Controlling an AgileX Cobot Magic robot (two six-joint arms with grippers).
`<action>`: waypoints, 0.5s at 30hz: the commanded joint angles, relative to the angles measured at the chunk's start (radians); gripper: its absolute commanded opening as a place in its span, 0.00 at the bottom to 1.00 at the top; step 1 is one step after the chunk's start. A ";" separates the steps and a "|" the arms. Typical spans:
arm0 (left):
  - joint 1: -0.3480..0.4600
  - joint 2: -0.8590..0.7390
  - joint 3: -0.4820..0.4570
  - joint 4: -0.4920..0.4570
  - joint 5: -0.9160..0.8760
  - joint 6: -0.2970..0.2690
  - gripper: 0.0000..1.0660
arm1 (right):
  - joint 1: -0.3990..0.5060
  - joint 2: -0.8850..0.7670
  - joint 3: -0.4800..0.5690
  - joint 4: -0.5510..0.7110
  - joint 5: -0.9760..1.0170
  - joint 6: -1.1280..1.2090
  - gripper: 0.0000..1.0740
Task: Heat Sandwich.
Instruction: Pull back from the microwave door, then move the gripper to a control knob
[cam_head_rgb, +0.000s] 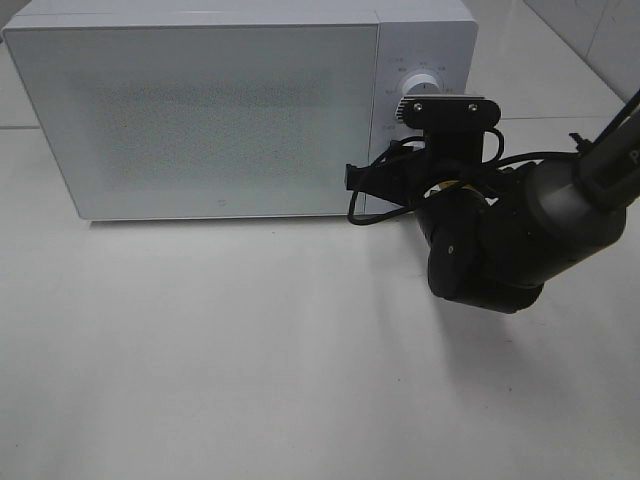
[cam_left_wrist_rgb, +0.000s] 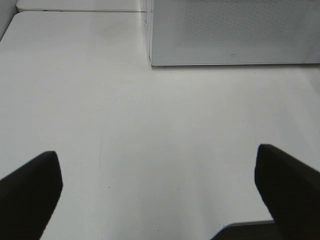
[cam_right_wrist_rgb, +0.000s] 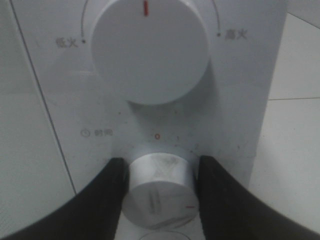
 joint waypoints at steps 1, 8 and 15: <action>0.003 -0.022 0.004 -0.008 -0.013 -0.003 0.92 | -0.002 0.002 -0.015 -0.023 -0.021 0.006 0.01; 0.003 -0.022 0.004 -0.008 -0.013 -0.003 0.92 | -0.002 0.002 -0.015 -0.023 -0.022 0.046 0.03; 0.003 -0.022 0.004 -0.008 -0.013 -0.003 0.92 | -0.002 0.002 -0.015 -0.023 -0.032 0.164 0.03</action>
